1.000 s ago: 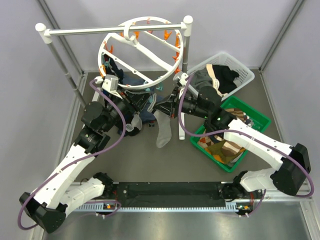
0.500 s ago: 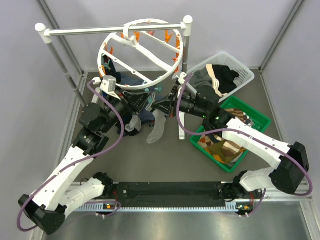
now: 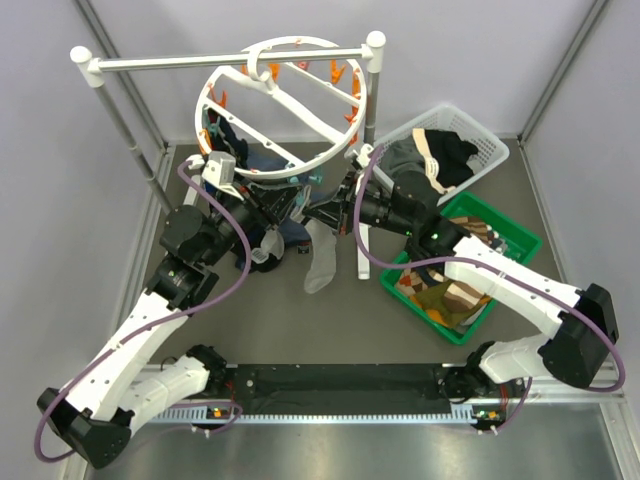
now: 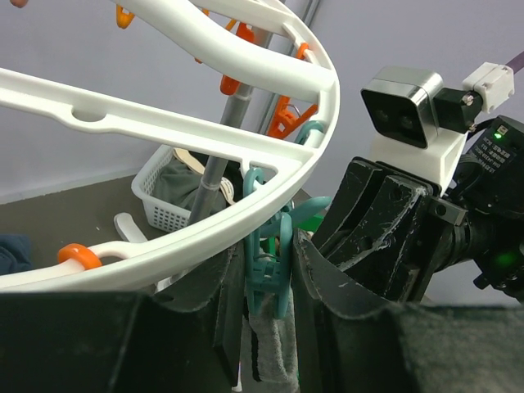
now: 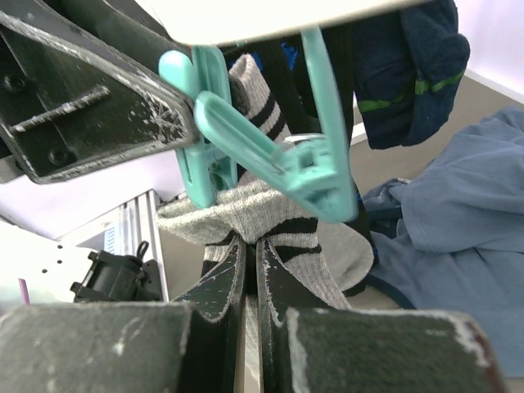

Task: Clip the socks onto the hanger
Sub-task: Clamp the sock onto the hanger, then reset both arms

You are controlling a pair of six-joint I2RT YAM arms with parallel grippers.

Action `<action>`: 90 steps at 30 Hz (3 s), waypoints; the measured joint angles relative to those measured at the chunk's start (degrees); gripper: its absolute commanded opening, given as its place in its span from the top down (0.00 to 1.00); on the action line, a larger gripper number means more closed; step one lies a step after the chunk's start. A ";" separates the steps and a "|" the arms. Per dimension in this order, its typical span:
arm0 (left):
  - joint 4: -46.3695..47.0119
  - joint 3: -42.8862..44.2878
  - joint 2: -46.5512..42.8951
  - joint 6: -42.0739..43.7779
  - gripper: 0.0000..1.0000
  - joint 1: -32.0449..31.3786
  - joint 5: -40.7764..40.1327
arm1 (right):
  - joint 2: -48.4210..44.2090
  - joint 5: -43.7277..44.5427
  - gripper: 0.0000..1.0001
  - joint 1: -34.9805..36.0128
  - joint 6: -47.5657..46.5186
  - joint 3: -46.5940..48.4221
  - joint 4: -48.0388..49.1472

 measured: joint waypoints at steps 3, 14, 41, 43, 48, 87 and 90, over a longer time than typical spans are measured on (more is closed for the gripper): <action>-0.04 0.00 0.00 0.42 1.00 0.00 -0.31 | 0.00 0.00 1.00 0.00 0.13 0.48 0.02; -0.15 0.00 0.35 0.63 1.00 0.00 -0.79 | 0.20 0.02 1.00 0.74 0.96 1.79 -0.04; -7.32 2.51 -2.64 1.92 0.02 -0.07 -1.18 | 0.28 2.25 0.56 0.85 2.62 2.21 0.37; -8.79 3.65 -4.11 1.95 0.01 -0.07 -1.27 | 0.28 2.71 0.38 0.85 2.62 2.21 0.33; -15.30 7.48 -7.96 2.75 0.01 -0.09 -3.37 | -0.70 6.54 0.10 1.09 0.96 2.14 -2.12; -55.93 6.34 -46.58 2.93 0.01 -0.11 -53.09 | -68.76 63.91 0.01 -14.32 -6.25 -22.32 -39.85; -55.98 5.75 -46.86 2.93 0.01 -0.11 -53.37 | -69.00 64.35 0.01 -14.32 -6.84 -23.06 -39.60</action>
